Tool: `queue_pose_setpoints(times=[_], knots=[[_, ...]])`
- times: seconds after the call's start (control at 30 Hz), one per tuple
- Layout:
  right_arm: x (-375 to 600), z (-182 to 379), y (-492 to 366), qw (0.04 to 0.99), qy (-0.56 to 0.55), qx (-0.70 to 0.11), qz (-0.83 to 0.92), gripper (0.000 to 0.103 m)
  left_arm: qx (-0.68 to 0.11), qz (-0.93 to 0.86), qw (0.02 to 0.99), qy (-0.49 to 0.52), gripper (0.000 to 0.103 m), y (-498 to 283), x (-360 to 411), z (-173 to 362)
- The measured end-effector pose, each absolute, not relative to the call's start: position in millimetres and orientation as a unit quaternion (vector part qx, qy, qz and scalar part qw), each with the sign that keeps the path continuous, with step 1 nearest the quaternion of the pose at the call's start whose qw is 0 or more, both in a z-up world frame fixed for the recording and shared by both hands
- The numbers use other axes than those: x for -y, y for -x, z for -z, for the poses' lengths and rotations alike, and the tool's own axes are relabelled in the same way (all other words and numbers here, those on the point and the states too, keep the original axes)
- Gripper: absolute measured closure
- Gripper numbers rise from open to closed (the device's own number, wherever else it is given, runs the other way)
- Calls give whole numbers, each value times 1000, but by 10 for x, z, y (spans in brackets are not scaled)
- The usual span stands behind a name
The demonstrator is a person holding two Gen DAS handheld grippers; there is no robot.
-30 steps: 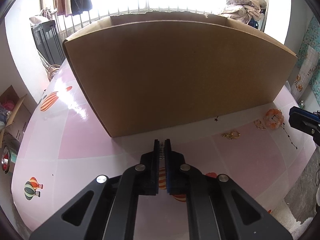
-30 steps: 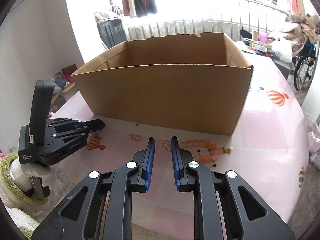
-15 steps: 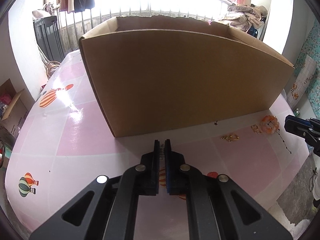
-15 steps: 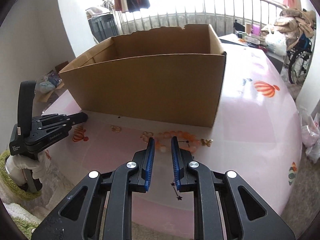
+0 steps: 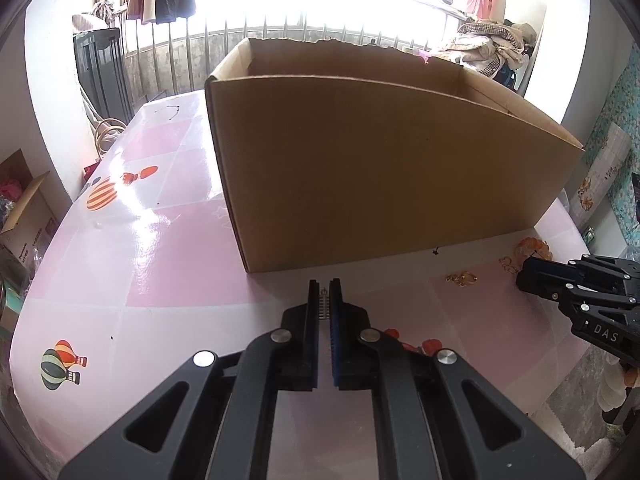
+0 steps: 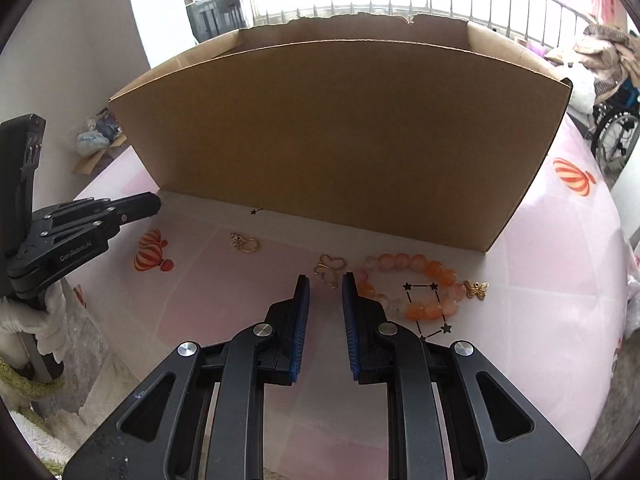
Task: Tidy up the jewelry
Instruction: 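Lower the right gripper onto a small gold charm beside the orange bracelet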
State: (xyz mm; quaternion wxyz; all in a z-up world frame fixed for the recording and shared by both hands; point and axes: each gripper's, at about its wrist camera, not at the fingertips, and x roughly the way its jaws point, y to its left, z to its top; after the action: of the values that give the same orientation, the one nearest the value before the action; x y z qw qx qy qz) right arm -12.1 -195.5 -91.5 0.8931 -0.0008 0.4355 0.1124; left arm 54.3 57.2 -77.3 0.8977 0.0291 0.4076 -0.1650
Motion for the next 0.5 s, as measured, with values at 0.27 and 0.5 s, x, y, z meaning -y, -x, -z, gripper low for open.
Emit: queue_pose_setpoints(times=[0.27, 0.5], knots=[[1786, 978, 47, 903, 43, -414, -101, 86, -407, 166, 898, -24, 99, -548, -564, 784], [1708, 1006, 132, 906, 59, -408, -92, 99, -406, 167, 898, -23, 99, -553, -573, 788]])
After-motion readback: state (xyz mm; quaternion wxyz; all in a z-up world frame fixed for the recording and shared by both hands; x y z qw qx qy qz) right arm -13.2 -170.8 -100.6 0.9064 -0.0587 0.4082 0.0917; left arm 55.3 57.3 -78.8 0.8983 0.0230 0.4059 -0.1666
